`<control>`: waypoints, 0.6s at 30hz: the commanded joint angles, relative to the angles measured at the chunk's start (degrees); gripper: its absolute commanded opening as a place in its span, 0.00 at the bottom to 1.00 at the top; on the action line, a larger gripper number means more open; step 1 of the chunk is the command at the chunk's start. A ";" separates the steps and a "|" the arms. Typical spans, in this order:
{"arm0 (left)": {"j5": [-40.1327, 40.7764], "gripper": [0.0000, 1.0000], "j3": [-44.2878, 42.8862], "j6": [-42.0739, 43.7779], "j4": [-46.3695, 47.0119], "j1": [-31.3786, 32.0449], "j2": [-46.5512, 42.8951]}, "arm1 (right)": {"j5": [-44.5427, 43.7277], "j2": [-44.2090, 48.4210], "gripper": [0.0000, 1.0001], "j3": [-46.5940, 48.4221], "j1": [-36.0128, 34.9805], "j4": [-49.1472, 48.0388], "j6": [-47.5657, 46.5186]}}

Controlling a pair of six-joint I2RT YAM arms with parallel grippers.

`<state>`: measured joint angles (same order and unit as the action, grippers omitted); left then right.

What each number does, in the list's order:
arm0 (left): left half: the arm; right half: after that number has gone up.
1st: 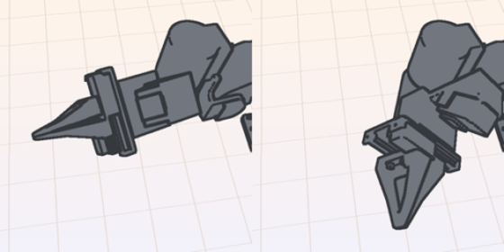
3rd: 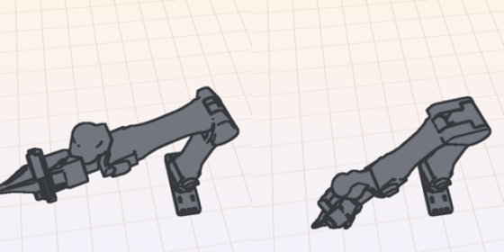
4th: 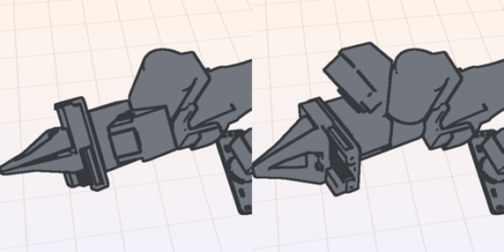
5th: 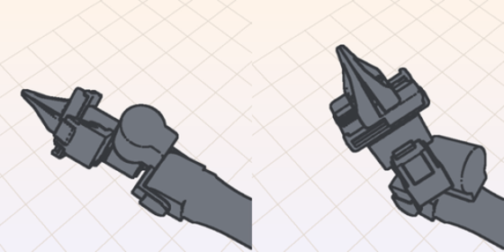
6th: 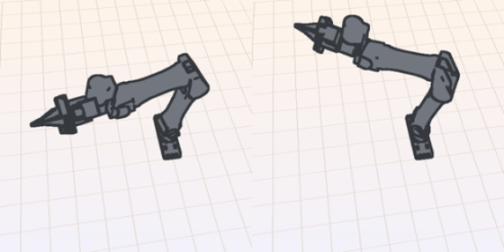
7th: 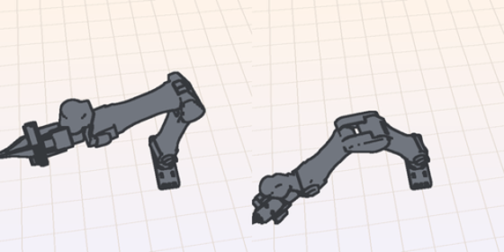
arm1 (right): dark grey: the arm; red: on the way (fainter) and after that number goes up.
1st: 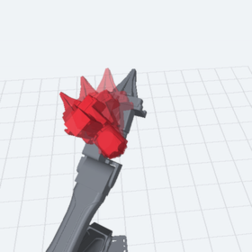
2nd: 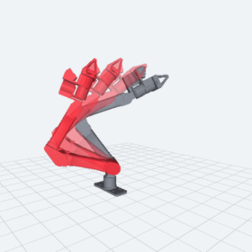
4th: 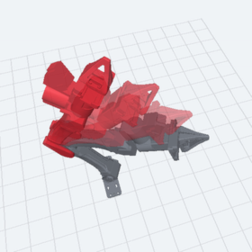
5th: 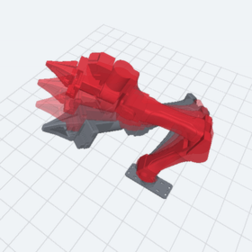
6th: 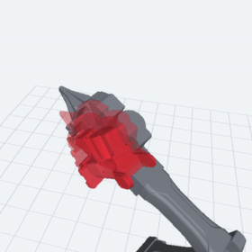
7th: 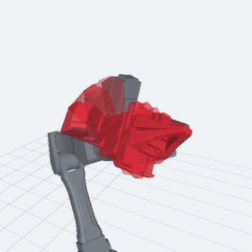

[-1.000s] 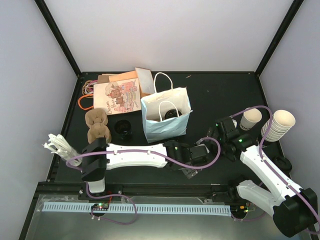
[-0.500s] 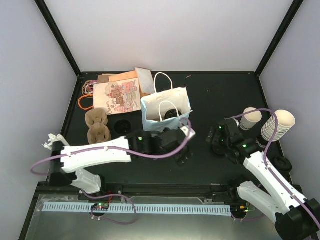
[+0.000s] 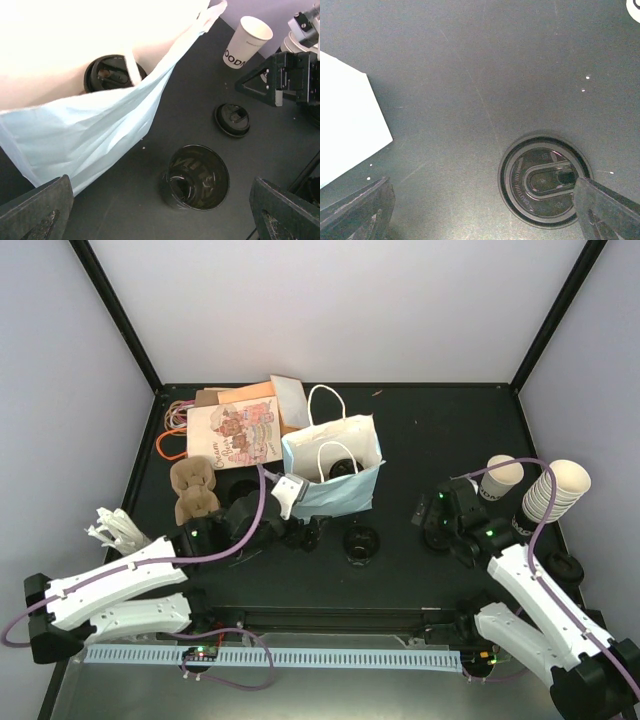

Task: Pack the takeout coffee

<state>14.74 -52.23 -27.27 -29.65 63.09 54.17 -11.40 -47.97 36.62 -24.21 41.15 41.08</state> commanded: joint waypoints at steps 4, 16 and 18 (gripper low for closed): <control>-5.64 0.99 2.80 -3.78 6.49 -1.79 0.18 | -0.32 -1.41 1.00 -0.71 0.48 -0.65 1.62; -6.99 0.99 4.36 -4.99 7.02 -2.51 2.48 | -1.75 -11.57 0.93 3.18 4.01 3.99 3.57; -7.24 0.99 4.38 -4.91 6.94 -2.62 2.64 | -1.61 -13.83 0.92 3.91 4.75 4.50 3.48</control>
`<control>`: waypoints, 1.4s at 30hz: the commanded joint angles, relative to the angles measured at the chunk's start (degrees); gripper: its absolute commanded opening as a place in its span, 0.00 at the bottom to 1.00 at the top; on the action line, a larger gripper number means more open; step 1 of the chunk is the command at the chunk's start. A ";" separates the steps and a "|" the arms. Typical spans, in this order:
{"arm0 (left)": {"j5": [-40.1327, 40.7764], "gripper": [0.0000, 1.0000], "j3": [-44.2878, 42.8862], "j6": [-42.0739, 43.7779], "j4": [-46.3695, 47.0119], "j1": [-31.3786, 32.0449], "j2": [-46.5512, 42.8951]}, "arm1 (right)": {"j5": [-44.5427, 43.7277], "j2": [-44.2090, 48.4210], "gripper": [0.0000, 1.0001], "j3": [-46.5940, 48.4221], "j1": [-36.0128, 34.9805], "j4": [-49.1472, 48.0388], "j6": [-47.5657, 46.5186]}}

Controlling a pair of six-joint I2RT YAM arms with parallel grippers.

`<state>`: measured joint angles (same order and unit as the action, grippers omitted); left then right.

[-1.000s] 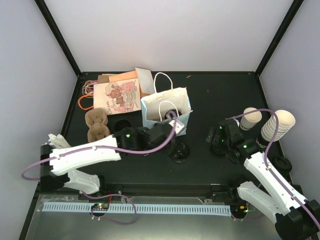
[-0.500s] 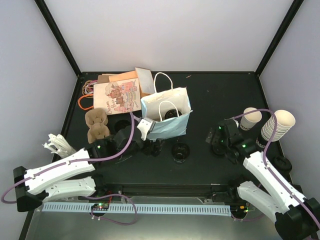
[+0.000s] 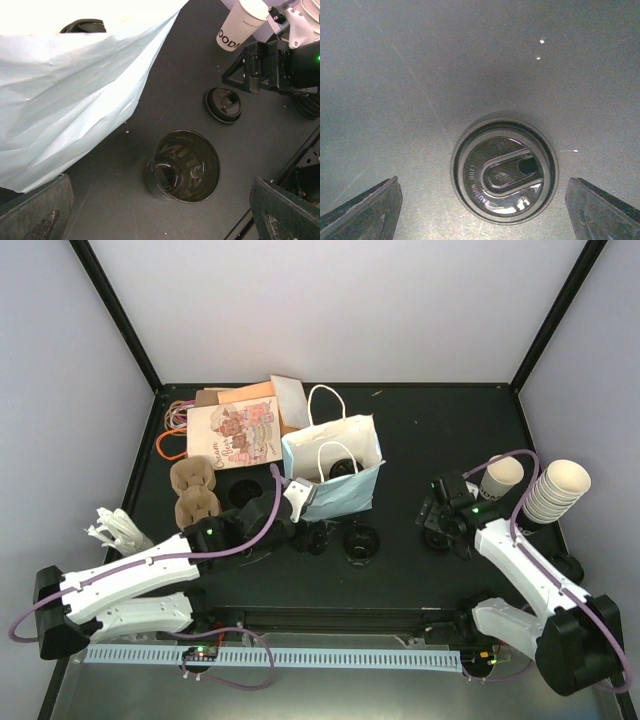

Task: Pack the takeout coffee

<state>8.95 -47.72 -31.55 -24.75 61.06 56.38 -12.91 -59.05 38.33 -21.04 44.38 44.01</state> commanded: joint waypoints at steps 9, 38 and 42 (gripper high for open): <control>-2.08 0.99 1.06 -0.88 1.69 -1.45 0.40 | 2.33 -9.75 0.97 3.38 6.08 1.00 -2.25; -4.46 0.99 1.01 -0.42 1.42 -2.69 2.81 | 7.03 -19.23 0.84 1.15 6.58 -3.02 -3.95; -4.47 0.99 1.05 -0.37 1.28 -2.70 2.77 | 7.19 -19.57 0.84 0.87 6.61 -3.23 -3.93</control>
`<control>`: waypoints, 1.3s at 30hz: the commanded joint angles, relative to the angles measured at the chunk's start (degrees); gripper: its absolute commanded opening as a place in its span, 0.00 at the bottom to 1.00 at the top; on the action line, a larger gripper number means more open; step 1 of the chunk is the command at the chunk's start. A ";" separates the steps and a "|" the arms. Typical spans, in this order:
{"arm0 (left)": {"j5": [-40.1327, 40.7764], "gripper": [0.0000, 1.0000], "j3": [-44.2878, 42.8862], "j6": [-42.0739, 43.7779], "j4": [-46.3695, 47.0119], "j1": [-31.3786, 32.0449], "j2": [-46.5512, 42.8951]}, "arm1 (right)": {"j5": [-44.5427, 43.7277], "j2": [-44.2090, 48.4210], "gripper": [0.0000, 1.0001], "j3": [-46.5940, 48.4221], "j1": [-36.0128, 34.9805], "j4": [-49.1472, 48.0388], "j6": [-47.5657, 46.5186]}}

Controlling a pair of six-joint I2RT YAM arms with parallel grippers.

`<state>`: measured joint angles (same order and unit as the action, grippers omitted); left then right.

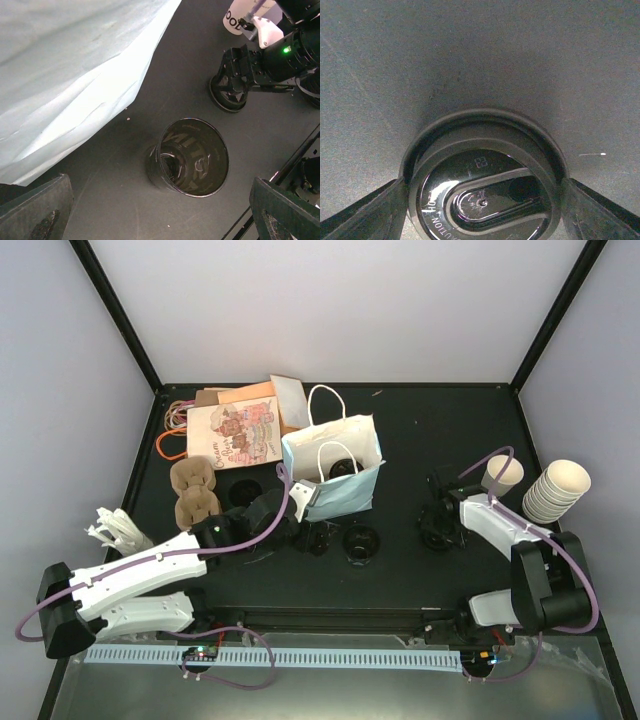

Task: Pack the takeout coffee

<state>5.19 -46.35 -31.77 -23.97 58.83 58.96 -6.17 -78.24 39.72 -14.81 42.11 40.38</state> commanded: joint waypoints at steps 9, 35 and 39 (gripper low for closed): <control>-1.06 0.99 -0.37 -0.16 0.41 -0.64 0.42 | 0.17 -0.44 0.80 -0.75 0.37 -0.60 -0.22; -2.14 0.99 -0.67 0.04 0.76 -1.11 0.97 | 3.55 11.16 0.78 4.01 -0.06 6.32 -2.70; -2.39 0.99 -1.02 0.04 0.81 -1.17 1.46 | 5.43 14.15 0.77 4.31 -1.45 6.69 -3.55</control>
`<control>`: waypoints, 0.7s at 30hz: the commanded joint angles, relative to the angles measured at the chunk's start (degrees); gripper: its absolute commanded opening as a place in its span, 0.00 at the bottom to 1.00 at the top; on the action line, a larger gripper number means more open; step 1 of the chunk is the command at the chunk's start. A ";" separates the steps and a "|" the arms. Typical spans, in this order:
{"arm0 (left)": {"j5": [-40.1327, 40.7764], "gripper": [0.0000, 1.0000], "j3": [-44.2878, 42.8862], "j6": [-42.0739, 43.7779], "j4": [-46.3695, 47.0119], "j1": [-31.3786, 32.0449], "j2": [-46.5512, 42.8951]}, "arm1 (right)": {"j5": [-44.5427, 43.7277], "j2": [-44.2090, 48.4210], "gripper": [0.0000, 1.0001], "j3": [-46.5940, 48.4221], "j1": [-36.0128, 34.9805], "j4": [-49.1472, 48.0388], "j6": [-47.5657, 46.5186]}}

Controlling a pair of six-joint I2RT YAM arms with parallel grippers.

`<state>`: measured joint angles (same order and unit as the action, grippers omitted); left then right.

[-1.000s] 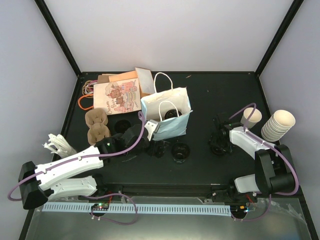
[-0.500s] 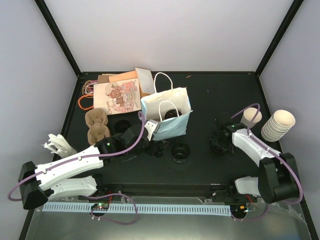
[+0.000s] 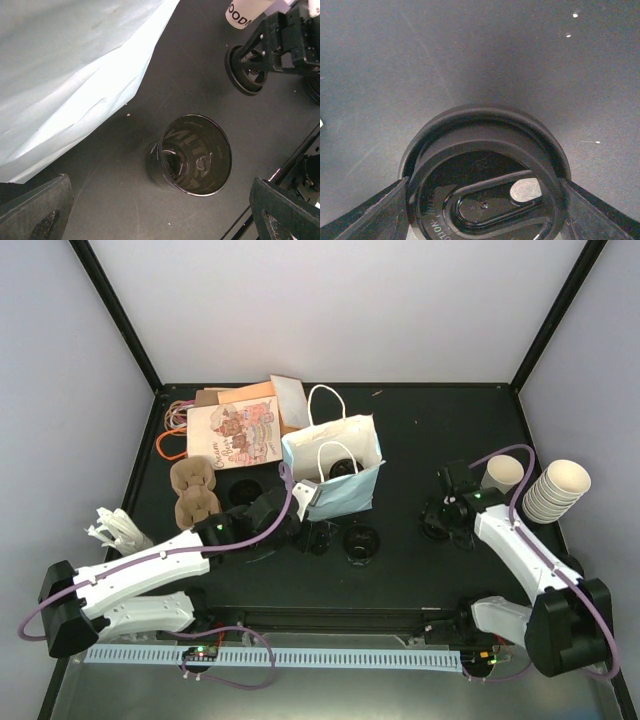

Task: Pack the takeout coffee

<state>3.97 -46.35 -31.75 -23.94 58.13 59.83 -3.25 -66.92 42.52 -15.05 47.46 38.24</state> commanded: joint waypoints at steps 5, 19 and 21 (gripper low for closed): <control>-1.03 0.99 -1.41 -0.16 0.61 -0.60 1.00 | 3.57 4.85 0.77 1.75 -5.22 3.46 -1.44; 0.15 0.99 -0.63 -2.17 0.23 -1.56 0.50 | 1.13 13.23 0.77 5.18 -21.57 13.88 1.96; -0.63 0.99 -0.08 -2.63 0.86 -1.97 0.41 | 1.55 14.33 0.77 4.94 -24.10 13.80 0.89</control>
<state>3.55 -46.37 -32.67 -24.01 57.08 60.53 -1.34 -54.33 46.57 -35.66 58.41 39.79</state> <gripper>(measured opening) 0.988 0.773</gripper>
